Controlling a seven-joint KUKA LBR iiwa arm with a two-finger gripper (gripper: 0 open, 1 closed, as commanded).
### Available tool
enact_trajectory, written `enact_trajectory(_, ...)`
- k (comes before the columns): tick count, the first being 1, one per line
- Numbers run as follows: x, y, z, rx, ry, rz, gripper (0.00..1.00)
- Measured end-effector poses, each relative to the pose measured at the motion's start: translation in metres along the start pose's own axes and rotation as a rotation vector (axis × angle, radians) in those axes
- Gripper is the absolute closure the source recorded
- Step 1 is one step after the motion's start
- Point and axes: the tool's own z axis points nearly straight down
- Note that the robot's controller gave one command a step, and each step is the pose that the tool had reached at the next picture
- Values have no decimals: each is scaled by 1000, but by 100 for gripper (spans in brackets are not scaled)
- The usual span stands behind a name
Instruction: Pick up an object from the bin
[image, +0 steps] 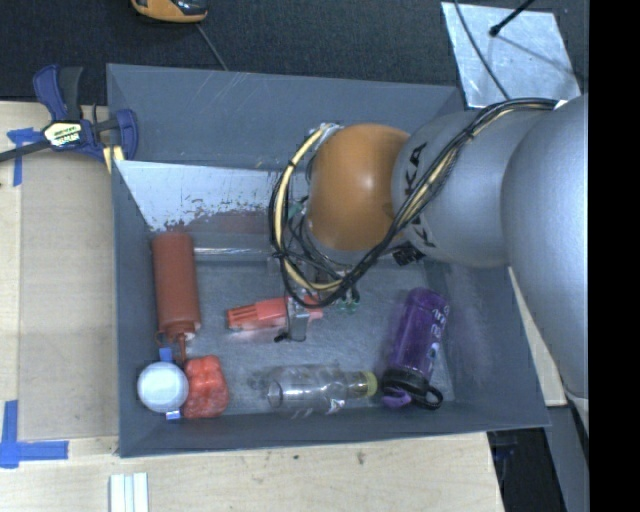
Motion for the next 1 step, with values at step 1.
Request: enact_trajectory(1,-6,27,17,-1,2,-218,100)
